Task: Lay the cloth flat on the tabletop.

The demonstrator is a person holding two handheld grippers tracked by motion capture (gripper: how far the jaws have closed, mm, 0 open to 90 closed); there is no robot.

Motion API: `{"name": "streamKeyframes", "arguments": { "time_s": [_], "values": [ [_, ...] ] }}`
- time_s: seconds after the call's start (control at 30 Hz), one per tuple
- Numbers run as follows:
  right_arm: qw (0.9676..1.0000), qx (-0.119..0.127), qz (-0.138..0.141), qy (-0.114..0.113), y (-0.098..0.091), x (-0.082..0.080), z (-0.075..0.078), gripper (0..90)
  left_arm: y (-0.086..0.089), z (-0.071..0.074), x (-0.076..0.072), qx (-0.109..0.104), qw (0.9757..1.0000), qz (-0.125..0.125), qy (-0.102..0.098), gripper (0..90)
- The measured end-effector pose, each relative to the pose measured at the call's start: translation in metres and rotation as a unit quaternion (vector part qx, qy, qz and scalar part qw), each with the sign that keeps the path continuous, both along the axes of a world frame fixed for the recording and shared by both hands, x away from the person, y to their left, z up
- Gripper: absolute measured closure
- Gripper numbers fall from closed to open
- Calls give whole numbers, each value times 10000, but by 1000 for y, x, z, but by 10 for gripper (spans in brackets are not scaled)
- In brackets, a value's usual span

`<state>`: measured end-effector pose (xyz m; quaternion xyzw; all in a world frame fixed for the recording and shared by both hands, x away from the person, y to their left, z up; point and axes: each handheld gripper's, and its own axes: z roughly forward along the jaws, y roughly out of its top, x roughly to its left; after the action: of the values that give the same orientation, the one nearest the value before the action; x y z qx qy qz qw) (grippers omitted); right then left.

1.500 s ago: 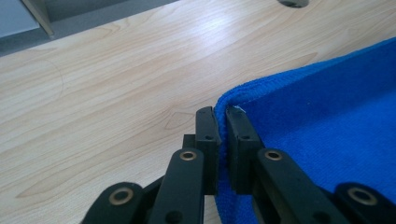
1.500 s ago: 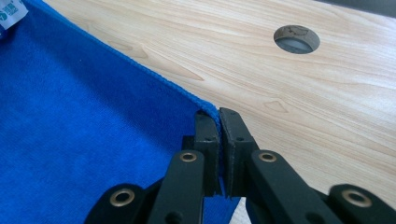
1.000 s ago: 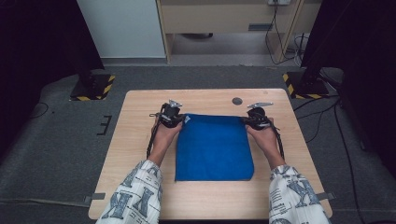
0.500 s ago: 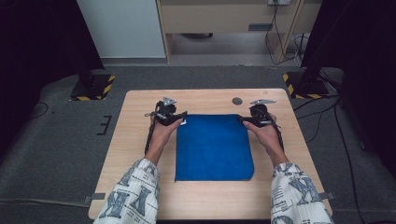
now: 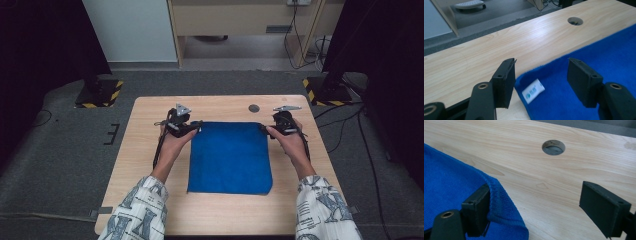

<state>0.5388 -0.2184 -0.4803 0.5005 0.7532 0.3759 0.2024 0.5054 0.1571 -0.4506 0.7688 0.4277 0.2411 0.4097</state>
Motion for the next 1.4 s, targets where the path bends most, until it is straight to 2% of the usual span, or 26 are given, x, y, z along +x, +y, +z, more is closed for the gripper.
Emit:
{"name": "streamKeyframes", "arguments": {
  "time_s": [0.1, 0.17, 0.33, 0.4, 0.53, 0.67, 0.8, 1.03, 1.13, 1.27, 1.4],
  "values": [
    [9999, 48, -48, 95, -4, 2, -3, 119, 2, -5, -10, 8, 10000, -41, 23, 394],
    [9998, 87, 50, 164, -3, 3, -7, 110, 4, -11, -15, 32, 10000, -59, 73, 396],
    [9997, -49, 180, 135, 15, 6, -18, 111, 9, -25, -24, 78, 9997, -122, 182, 399],
    [9996, -48, 187, 216, 20, 9, -21, 109, 10, -31, -27, 48, 9996, -154, 241, 403],
    [9994, -157, 186, 233, 22, 12, -20, 111, 9, -46, -33, 93, 9989, -245, 380, 410],
    [9999, -7, 47, 138, 12, 11, -12, 117, 7, -58, -37, 130, 9982, -297, 508, 409],
    [9999, -1, 62, 121, 7, 8, -9, 123, 7, -58, -39, 138, 9983, -303, 488, 402],
    [9998, -47, 169, 138, 6, -1, -6, 131, 11, -48, -45, 75, 9988, -319, 361, 374],
    [9998, -30, 202, 90, 6, -7, -2, 140, 14, -45, -48, 130, 9989, -332, 304, 365],
    [9996, -10, 277, 46, 7, -14, 1, 148, 20, -44, -52, 42, 9990, -345, 276, 329],
    [9993, 9, 374, 65, 11, -21, 1, 153, 26, -46, -51, -45, 9990, -304, 339, 276]
  ]
}}
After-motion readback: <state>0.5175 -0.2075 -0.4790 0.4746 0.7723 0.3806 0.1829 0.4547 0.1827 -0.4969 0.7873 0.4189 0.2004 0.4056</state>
